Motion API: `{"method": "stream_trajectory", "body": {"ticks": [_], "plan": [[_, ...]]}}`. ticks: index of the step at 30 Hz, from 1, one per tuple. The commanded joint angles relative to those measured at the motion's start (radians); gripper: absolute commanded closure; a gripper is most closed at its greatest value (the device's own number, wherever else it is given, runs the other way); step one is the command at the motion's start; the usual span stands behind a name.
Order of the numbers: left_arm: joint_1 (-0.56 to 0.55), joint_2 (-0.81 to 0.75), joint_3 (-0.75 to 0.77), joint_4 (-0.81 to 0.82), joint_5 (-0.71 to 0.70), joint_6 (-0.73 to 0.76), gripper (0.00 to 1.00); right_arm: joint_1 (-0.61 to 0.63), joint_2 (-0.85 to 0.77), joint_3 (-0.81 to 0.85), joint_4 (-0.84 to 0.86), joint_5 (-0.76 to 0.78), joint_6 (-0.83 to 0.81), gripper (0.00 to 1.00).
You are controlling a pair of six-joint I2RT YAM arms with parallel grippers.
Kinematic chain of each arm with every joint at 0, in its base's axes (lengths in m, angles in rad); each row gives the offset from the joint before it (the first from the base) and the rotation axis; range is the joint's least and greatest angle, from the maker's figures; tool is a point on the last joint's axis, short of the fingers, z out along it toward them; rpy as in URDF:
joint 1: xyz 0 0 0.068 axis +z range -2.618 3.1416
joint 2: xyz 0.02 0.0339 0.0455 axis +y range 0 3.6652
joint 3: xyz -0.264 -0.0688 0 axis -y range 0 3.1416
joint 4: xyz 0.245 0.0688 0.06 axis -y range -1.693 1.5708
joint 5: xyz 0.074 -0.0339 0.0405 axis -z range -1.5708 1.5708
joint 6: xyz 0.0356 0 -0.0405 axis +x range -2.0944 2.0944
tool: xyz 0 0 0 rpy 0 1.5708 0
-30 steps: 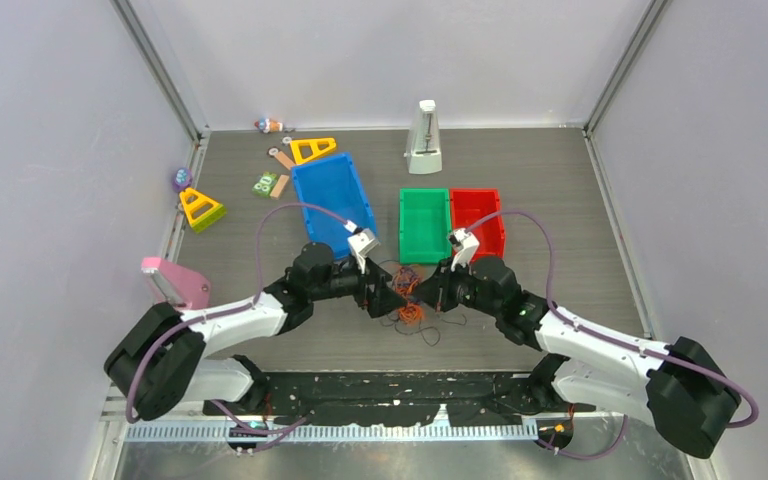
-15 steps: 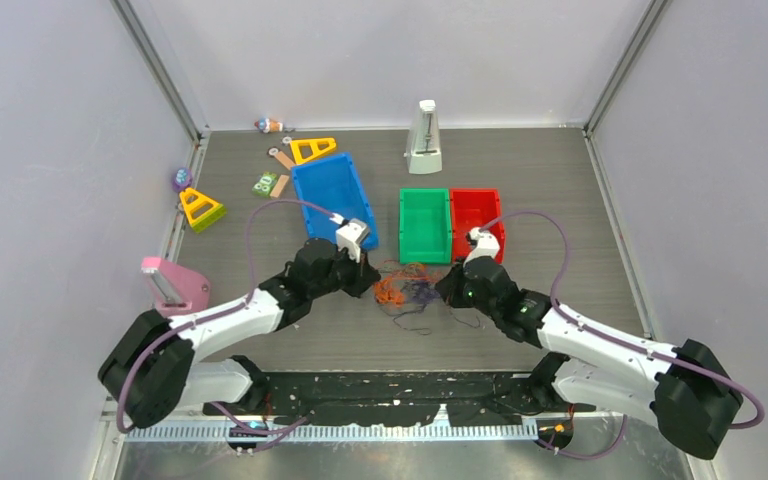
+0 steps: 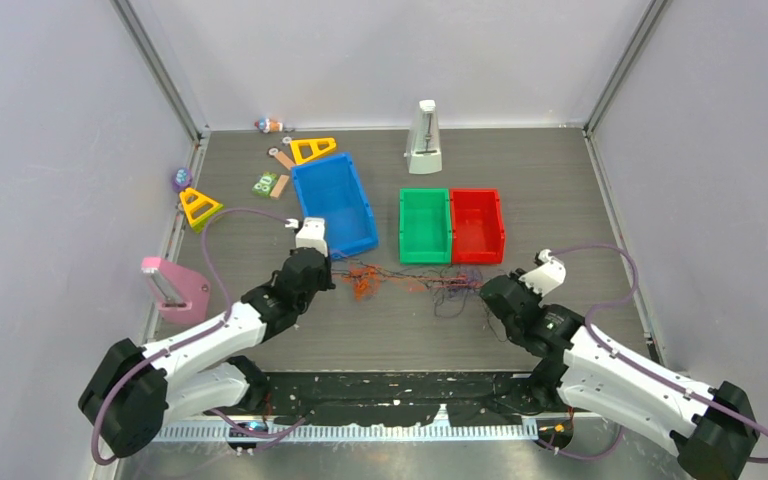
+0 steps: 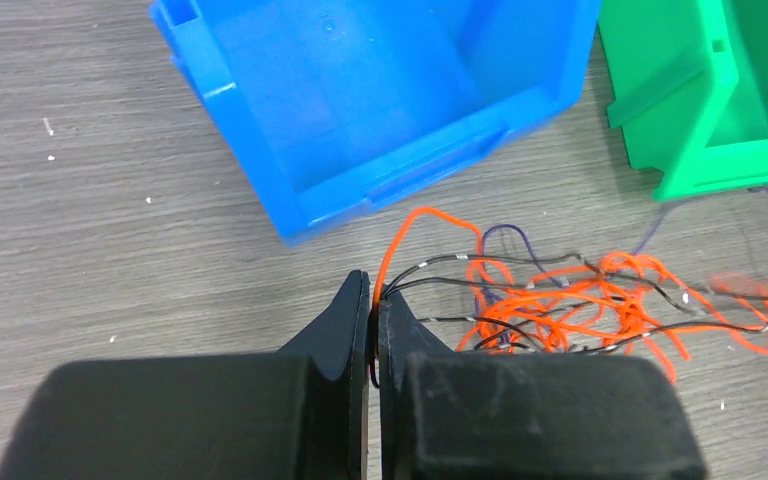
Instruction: Untangle the cables
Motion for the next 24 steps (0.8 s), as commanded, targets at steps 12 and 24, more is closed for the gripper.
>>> {"method": "stream_trajectory", "body": {"ticks": [12, 24], "plan": [[0.019, 0.045, -0.007, 0.23, 0.508, 0.117, 1.0, -0.007, 0.086, 0.059, 0.572, -0.771, -0.844, 0.06], [0.021, 0.073, 0.024, 0.145, 0.397, 0.11, 1.0, 0.144, 0.454, 0.232, 0.713, -0.837, -0.829, 0.25]]}}
